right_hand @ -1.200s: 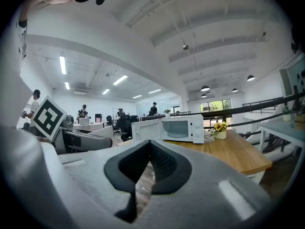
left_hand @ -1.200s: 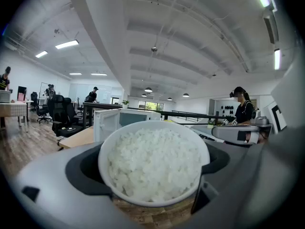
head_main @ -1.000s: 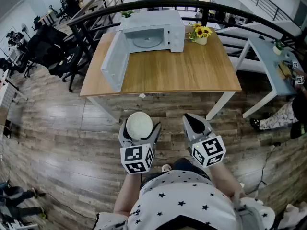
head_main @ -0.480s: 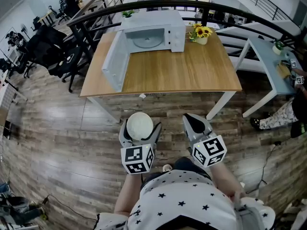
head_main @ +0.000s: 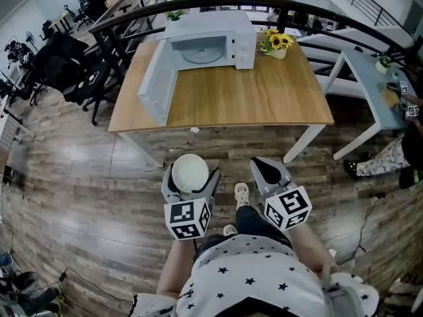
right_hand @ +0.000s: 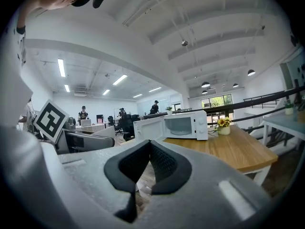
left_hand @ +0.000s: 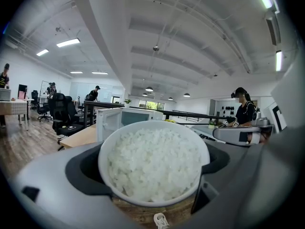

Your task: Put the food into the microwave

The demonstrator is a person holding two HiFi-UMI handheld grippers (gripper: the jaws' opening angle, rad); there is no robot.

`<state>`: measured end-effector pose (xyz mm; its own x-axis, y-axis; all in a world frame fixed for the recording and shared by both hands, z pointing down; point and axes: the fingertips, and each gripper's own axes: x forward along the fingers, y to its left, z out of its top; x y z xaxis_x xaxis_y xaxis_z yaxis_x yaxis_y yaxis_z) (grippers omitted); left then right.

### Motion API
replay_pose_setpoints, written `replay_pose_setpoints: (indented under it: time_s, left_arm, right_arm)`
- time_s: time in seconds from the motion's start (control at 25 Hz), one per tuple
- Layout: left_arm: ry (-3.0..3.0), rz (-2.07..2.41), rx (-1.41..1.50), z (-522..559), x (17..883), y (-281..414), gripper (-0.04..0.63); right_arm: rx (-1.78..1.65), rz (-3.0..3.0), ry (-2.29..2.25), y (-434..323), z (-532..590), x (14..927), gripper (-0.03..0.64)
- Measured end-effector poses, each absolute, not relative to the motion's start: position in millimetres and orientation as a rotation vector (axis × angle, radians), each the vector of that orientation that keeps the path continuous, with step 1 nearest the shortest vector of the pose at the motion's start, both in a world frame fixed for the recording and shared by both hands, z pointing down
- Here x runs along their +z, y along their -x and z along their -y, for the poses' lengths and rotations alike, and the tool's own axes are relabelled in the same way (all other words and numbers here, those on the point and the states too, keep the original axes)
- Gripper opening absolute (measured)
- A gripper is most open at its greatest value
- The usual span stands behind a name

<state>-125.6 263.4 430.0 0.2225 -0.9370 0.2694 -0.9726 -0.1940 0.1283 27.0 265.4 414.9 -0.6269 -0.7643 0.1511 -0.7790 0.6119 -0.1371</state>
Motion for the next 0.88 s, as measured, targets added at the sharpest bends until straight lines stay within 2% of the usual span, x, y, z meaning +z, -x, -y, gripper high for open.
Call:
replay_pose_setpoints:
  time_s: [0.88]
  left_arm:
    - [-2.233, 1.796, 0.197, -145, 431, 130, 0.541]
  right_arm:
    - [0.25, 2.753, -1.292, -16, -139, 410, 0.006]
